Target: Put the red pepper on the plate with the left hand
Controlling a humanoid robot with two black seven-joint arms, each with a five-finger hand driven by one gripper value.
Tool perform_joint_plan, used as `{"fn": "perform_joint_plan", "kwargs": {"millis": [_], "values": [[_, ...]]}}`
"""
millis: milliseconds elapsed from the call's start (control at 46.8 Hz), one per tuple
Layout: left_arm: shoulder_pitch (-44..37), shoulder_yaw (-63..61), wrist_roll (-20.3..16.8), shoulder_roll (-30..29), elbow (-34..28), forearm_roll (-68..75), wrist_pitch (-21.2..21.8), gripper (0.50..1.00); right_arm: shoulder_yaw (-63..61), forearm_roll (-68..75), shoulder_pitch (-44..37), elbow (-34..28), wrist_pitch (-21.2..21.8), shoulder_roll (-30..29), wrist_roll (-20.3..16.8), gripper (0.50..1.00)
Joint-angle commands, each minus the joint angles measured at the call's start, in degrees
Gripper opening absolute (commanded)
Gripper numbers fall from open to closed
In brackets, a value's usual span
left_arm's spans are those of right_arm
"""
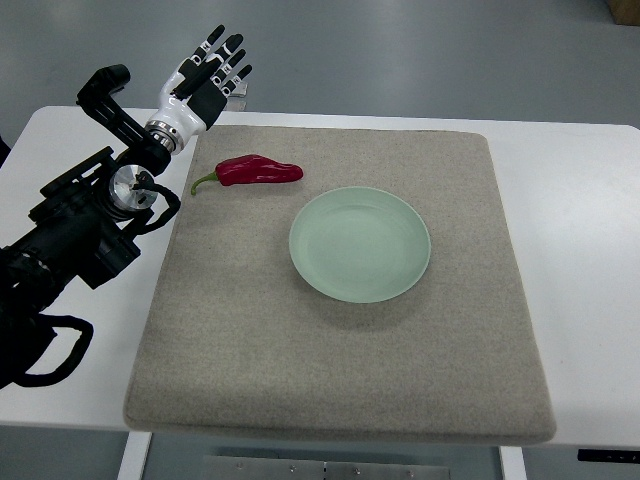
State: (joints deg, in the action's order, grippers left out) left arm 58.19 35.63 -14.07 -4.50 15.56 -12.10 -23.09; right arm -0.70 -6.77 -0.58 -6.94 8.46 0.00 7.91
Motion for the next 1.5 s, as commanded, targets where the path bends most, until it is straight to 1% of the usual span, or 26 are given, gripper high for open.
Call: {"fn": "perform_joint_plan", "kwargs": {"millis": [0,1026,1303,1474], "values": [[0.08,0.06,-0.08,0.02,0.09,-0.11,0.15,0.986,0.00,0.01,-0.04,0.00,0.07,0.00,0.00,0.928],[0.43,0.06,-0.08,-0.07,0.26,-0.11,0.41,0.988,0.00,0.01,0.05,0.00,-0.02,0.00,0.00,0.928],[0.96,-0.12,-0.08,-0.16,-0.09,0.06,1.99,0.988,0.00,0.01,-0.04,0.00,0.07,0.00,0.00,0.928],[1.04,-0.12,-0.08,-0.07,-0.09,0.41,2.08,0.988,0.00,0.01,-0.04,0.00,-0.02,0.00,0.00,0.928]]}}
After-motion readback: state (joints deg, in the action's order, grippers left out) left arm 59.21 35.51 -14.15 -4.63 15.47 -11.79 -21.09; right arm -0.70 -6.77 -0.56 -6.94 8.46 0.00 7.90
